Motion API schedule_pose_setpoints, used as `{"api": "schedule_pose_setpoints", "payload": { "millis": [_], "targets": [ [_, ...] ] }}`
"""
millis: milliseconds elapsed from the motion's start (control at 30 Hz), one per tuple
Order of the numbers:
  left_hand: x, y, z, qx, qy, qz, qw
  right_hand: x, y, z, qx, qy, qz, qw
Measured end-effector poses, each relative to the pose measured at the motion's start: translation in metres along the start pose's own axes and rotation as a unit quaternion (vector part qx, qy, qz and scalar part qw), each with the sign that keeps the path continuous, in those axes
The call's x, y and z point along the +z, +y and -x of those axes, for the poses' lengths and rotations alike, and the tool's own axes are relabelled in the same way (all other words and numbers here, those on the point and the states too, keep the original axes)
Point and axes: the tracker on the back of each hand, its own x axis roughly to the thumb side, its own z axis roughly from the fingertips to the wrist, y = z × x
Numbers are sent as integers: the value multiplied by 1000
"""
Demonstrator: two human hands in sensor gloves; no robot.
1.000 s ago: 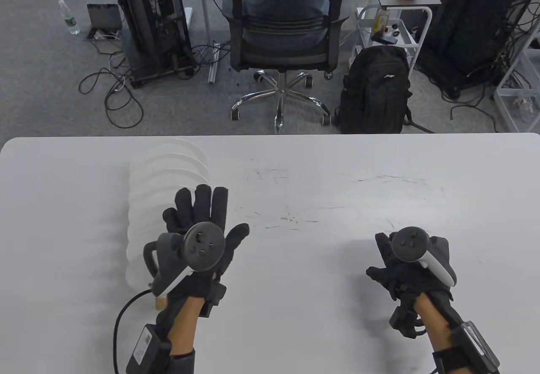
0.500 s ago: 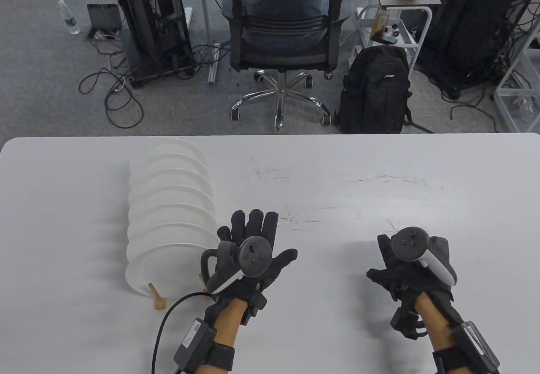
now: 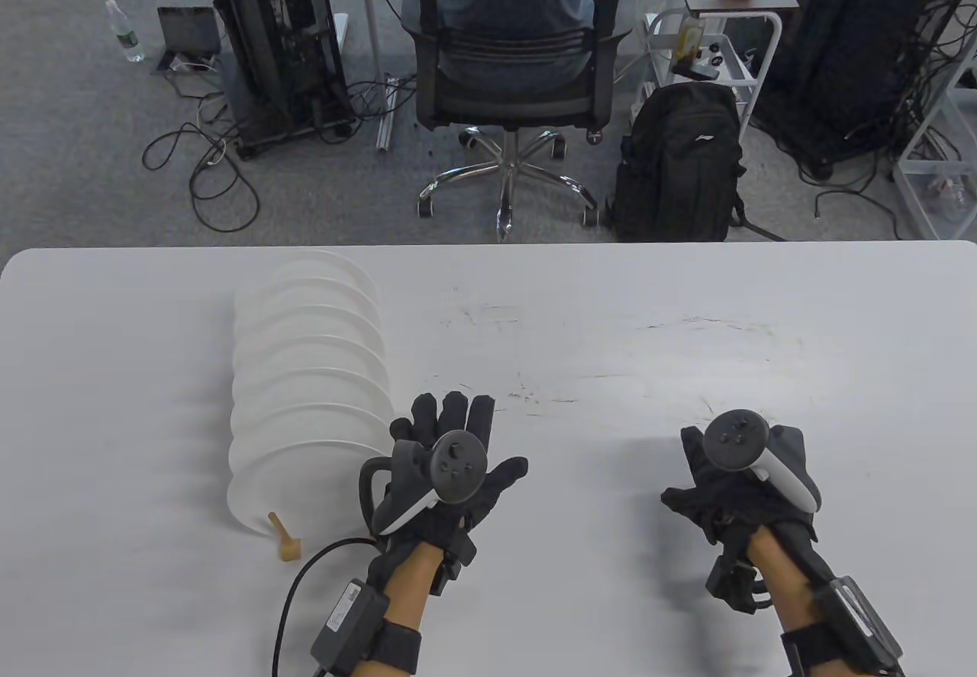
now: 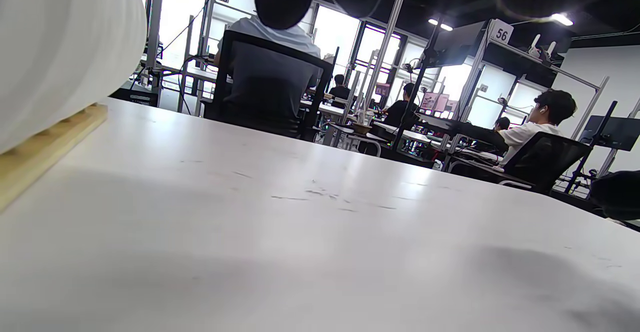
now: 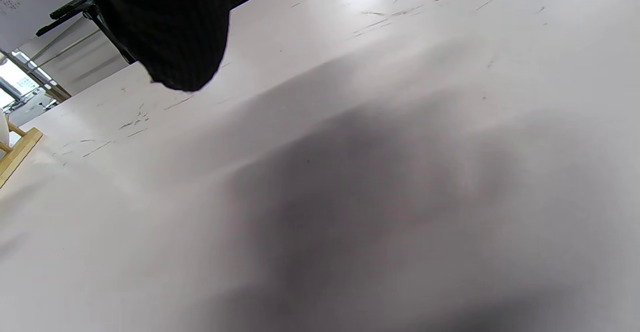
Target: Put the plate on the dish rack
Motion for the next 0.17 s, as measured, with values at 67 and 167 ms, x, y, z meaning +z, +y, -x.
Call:
{"api": "schedule_pose_setpoints", "payload": {
  "millis": [67, 167],
  "targets": [
    [0, -1, -1, 1, 1, 4, 1000, 0, 0, 1, 0, 0, 0, 1000],
    [0, -1, -1, 2, 0, 8, 1000, 1, 1, 1, -4, 2, -4, 1000]
  ]
}}
